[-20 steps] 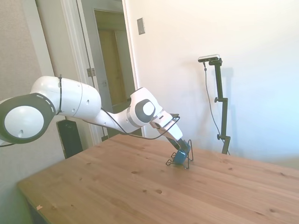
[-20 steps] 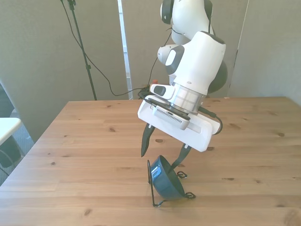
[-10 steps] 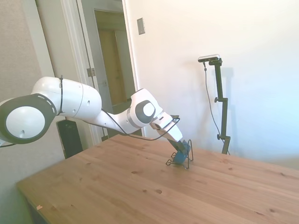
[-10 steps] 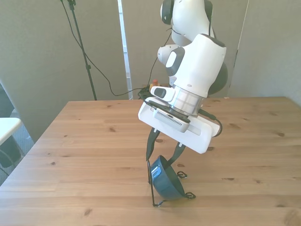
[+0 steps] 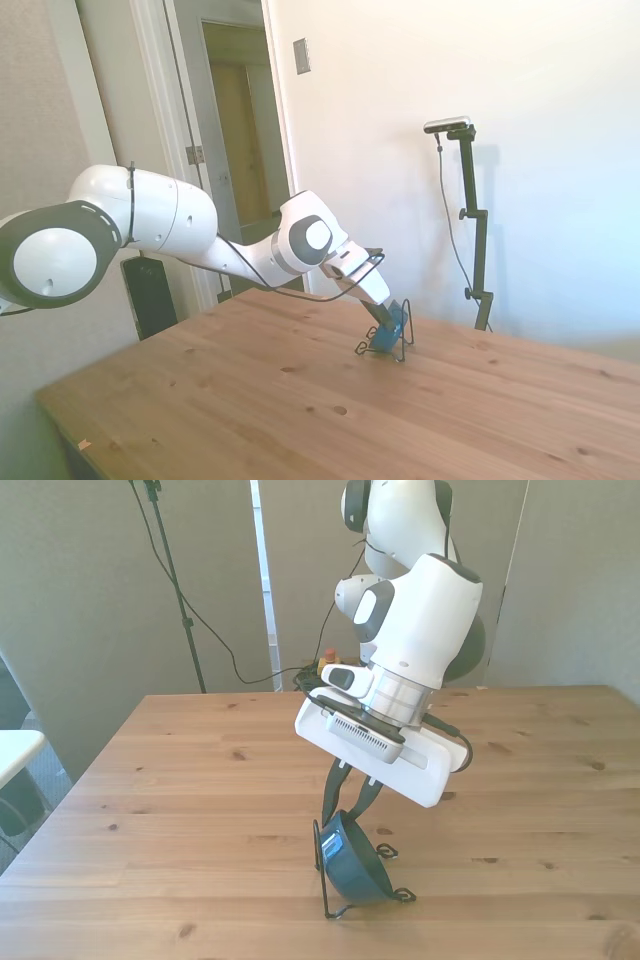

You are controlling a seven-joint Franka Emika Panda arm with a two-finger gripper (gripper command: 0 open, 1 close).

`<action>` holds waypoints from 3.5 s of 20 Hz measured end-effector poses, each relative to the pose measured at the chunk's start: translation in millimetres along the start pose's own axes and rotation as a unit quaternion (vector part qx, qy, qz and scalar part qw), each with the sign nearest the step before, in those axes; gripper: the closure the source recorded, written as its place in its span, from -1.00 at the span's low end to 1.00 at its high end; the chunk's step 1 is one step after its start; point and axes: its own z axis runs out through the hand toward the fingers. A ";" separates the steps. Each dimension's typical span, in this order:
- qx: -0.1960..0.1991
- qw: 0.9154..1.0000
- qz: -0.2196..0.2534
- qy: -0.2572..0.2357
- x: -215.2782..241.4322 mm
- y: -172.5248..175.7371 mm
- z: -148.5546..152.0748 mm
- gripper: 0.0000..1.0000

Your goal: Unload the bowl

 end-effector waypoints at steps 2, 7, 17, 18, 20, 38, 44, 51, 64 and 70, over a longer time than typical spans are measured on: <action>-0.002 1.000 0.000 0.000 0.1 0.4 0.4 1.00; -0.001 1.000 0.000 0.000 -0.4 -0.5 -0.9 1.00; 0.046 0.999 -0.015 0.002 -15.0 -11.7 -56.8 1.00; 0.057 0.998 -0.019 -0.001 -20.7 -10.6 -69.0 1.00; 0.077 0.997 -0.029 -0.012 -35.8 -5.7 -91.2 1.00; 0.031 0.938 -0.176 -0.296 -129.4 93.3 -81.4 1.00; -0.005 0.920 -0.196 -0.341 -133.1 101.5 -63.0 1.00; -0.024 0.914 -0.201 -0.353 -134.7 95.6 -54.3 -1.00; -0.015 0.917 -0.198 -0.346 -127.8 92.2 -58.0 -1.00; 0.044 0.934 -0.193 -0.299 -112.5 88.5 -82.8 -1.00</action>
